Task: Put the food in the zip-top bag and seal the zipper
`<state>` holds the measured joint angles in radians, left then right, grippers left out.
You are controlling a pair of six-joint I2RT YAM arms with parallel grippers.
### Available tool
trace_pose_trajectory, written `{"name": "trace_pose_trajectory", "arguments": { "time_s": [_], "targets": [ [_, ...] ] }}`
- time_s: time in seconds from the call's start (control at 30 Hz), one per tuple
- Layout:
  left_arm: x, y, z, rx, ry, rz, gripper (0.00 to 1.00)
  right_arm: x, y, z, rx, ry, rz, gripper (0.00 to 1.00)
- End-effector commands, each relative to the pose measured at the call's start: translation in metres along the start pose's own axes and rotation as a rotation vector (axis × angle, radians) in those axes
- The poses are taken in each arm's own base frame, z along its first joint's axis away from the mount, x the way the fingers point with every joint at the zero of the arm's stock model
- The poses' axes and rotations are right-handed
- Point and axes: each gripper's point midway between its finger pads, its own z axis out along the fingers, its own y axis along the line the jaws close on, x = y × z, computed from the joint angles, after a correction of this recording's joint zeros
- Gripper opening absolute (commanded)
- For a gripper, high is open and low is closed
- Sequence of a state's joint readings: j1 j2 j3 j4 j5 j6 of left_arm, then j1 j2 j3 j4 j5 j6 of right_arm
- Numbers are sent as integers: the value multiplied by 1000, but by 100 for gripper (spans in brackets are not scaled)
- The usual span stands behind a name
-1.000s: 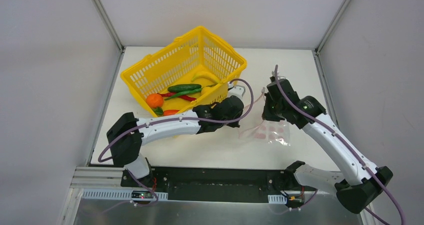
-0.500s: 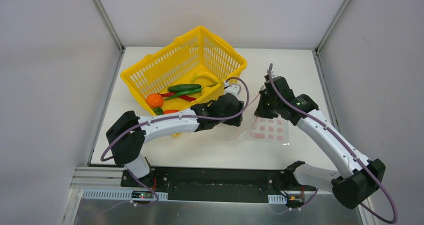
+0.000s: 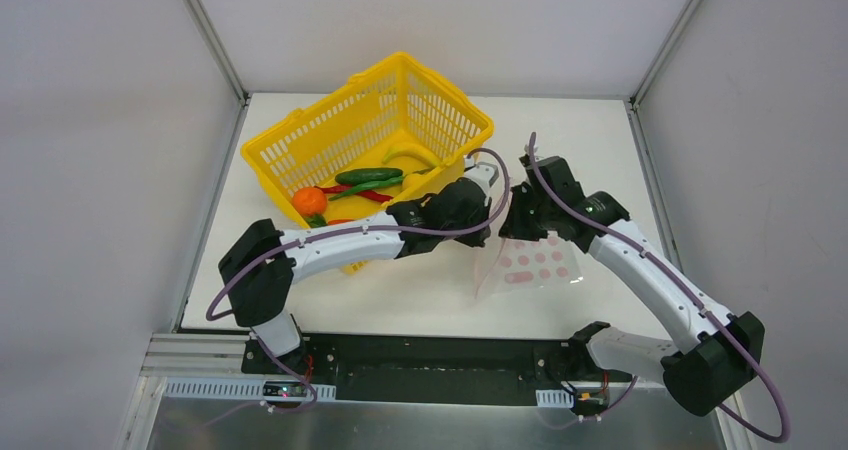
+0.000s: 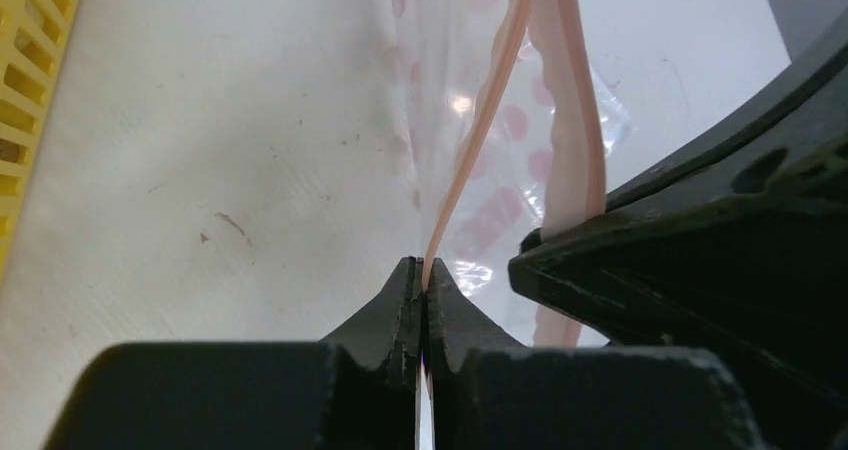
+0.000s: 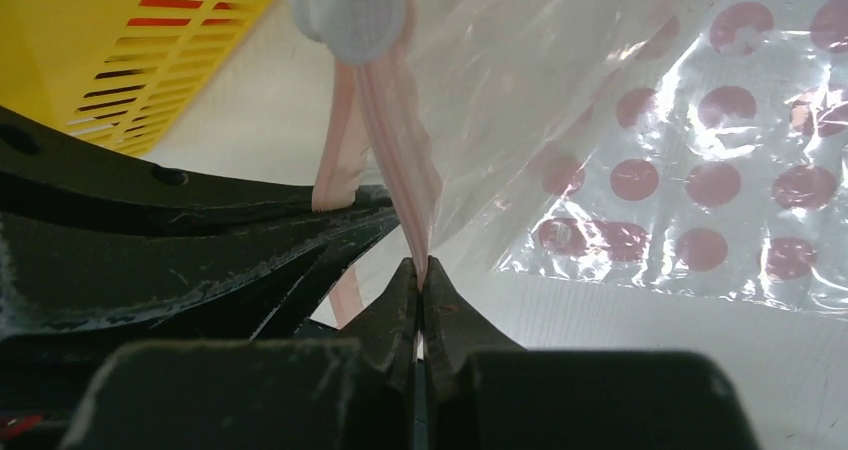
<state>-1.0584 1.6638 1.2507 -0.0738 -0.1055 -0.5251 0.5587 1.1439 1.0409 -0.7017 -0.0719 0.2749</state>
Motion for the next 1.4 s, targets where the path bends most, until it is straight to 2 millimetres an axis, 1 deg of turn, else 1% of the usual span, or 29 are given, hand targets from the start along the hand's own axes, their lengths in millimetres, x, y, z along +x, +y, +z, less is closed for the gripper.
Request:
{"name": "trace_pose_trajectory", "arguments": {
  "time_s": [0.0, 0.07, 0.1, 0.13, 0.2, 0.23, 0.27, 0.37, 0.47, 0.5, 0.53, 0.57, 0.67, 0.7, 0.77, 0.83, 0.9, 0.97, 1.0, 1.1, 1.23, 1.27, 1.37],
  "targets": [
    [-2, 5, 3, 7, -28, -67, 0, -5, -2, -2, 2, -42, 4, 1],
    [-6, -1, 2, 43, -51, -98, 0, -2, -4, 2, 4, -40, 37, 6],
    [-7, -5, 2, 65, -54, -111, 0, 1, -2, 4, -10, -32, 51, 11],
    [-9, -10, 1, 90, -58, -125, 0, 3, 1, 6, -29, -25, 68, 14],
    [-12, -20, 2, 134, -64, -145, 0, 7, 6, 8, -62, -21, 96, 14],
    [-13, -22, 2, 141, -65, -153, 0, 6, 7, 8, -67, -32, 109, 17],
    [-12, -22, 2, 139, -63, -155, 0, 6, 5, 8, -64, -43, 117, 24],
    [-14, -19, 1, 129, -74, -166, 0, 4, 3, 7, -60, -69, 123, 29],
    [-15, -19, 0, 128, -79, -170, 0, 9, 5, 10, -77, -48, 128, 27],
    [-16, -19, -1, 129, -82, -169, 0, 10, 4, 11, -73, -44, 131, 22],
    [-16, -19, -1, 127, -83, -166, 0, 10, 3, 12, -67, -49, 134, 12],
    [-17, -19, -2, 125, -82, -164, 0, 9, 1, 10, -61, -64, 135, 5],
    [-13, -12, -3, 94, -72, -149, 0, 0, -3, 2, -48, -128, 129, 0],
    [-12, -7, -3, 73, -72, -142, 0, -4, -5, -3, -34, -146, 120, 0],
    [-8, 6, -4, 22, -57, -127, 0, -13, -17, -13, 40, -187, 86, 0],
    [-2, 26, -4, -45, -28, -114, 0, -19, -27, -27, 109, -201, 47, 0],
    [5, 48, -6, -109, -10, -117, 0, -21, -37, -44, 180, -201, 20, 0],
    [6, 59, -7, -131, -15, -130, 0, -25, -44, -60, 229, -214, 3, 0],
    [6, 60, -7, -127, -17, -134, 0, -27, -47, -67, 250, -221, -2, 0],
    [2, 50, -3, -86, 2, -126, 0, -26, -49, -78, 271, -211, -8, 0],
    [-1, 37, 7, -40, 28, -134, 0, -24, -50, -74, 284, -192, 19, 0],
    [-2, 34, 9, -27, 27, -137, 5, -25, -48, -72, 275, -200, 30, 0],
    [-6, 27, 7, 9, 19, -133, 26, -29, -41, -68, 230, -228, 63, 0]
  ]
}}
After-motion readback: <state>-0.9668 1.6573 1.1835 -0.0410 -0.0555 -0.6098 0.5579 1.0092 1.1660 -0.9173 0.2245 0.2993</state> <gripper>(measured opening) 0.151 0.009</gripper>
